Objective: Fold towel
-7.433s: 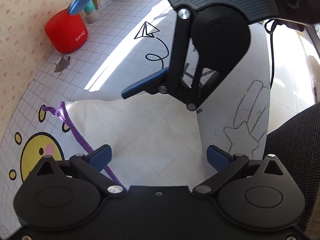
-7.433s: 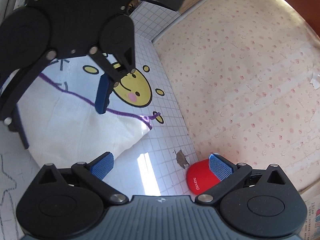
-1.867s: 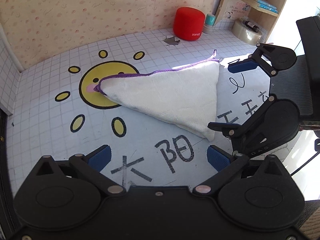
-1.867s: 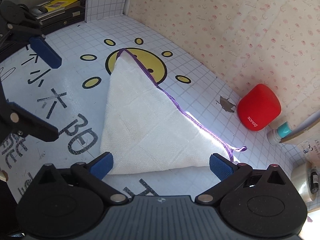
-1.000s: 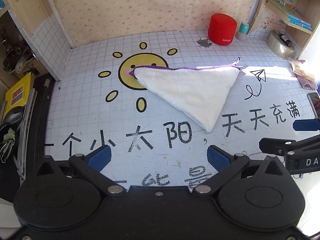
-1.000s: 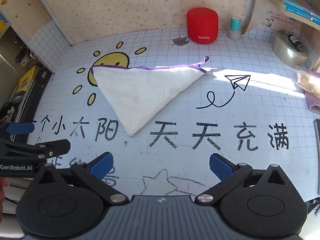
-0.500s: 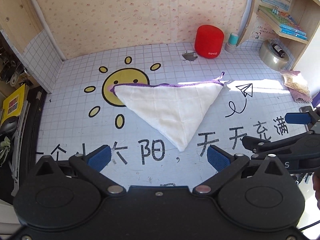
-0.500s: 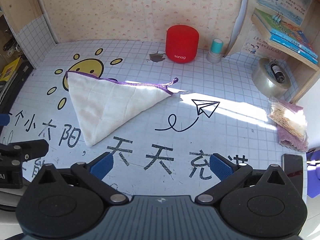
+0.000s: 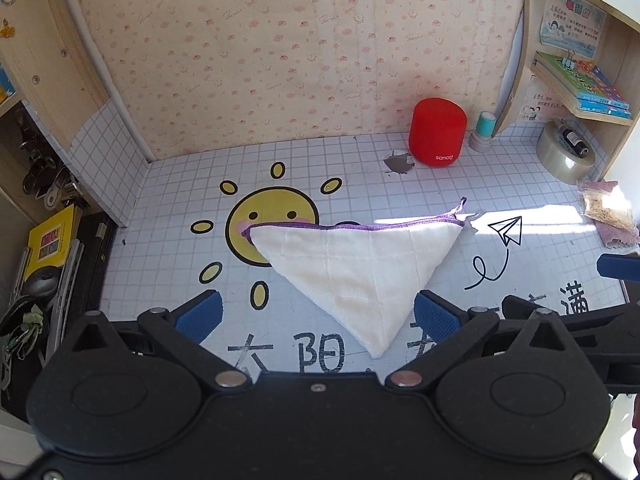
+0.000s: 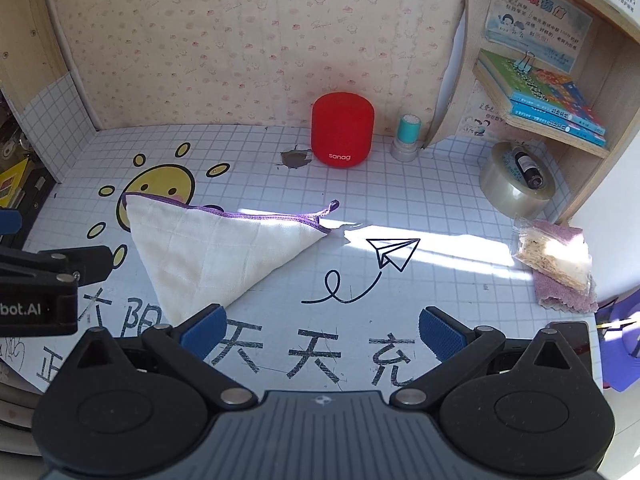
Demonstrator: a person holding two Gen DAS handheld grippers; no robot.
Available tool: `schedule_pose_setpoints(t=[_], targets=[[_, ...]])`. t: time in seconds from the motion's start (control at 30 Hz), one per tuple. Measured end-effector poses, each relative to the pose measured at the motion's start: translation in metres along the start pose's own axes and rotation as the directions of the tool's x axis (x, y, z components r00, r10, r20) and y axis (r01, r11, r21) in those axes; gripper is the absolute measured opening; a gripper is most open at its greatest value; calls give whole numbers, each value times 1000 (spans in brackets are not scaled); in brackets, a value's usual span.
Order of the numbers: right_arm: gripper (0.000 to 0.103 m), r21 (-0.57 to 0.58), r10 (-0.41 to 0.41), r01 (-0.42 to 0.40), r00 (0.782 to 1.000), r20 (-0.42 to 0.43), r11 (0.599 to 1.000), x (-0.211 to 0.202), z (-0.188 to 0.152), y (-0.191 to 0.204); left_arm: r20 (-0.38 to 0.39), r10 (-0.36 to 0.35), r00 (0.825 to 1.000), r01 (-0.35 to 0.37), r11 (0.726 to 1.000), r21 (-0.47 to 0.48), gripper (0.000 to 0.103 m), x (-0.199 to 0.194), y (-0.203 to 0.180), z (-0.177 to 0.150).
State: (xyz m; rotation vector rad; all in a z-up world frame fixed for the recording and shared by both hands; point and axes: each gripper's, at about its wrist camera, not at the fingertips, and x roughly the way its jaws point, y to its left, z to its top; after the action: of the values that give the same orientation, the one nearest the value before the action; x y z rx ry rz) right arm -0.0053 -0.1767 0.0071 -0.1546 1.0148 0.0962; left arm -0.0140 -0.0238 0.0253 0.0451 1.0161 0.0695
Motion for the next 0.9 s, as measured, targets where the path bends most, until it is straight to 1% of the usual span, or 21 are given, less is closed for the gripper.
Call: schedule_pose_setpoints(t=[0.1,0.17,0.23,0.37,0.43,0.63,0.77,0.9], targets=[[103,-1,-35,35,999,9,999,-3,2,1,-8,23,1000,-23,999,24,102,1,-2,-6],[103,18,-38,38,999,19,999,-5,3,-2,-7,49,999,-49,998,32,102,1,-2,-7],[103,40,-36,35,999,19,999,-5,3,-6,-10,54,998,-54,998,25,102,0,0,-9],[103,53,-44,42,999,23,998,-7,5,-7,-32,6,999,-7,1000,-20,102,0,6,-10],[103,55,-41,40,999,25,998,-8,6,-6,-48,-7,999,6,999,-33,102,2,7,-11],[103,58,-34,32,999,30,998,-9,8,-3,-109,-38,993,31,997,-66,102,9,10,-14],[103,41,-37,36,999,38,999,-10,10,1,-134,-61,989,48,995,-92,102,13,14,-15],[103,33,-37,36,998,44,999,-9,13,3,-124,-53,991,42,995,-96,102,12,16,-16]])
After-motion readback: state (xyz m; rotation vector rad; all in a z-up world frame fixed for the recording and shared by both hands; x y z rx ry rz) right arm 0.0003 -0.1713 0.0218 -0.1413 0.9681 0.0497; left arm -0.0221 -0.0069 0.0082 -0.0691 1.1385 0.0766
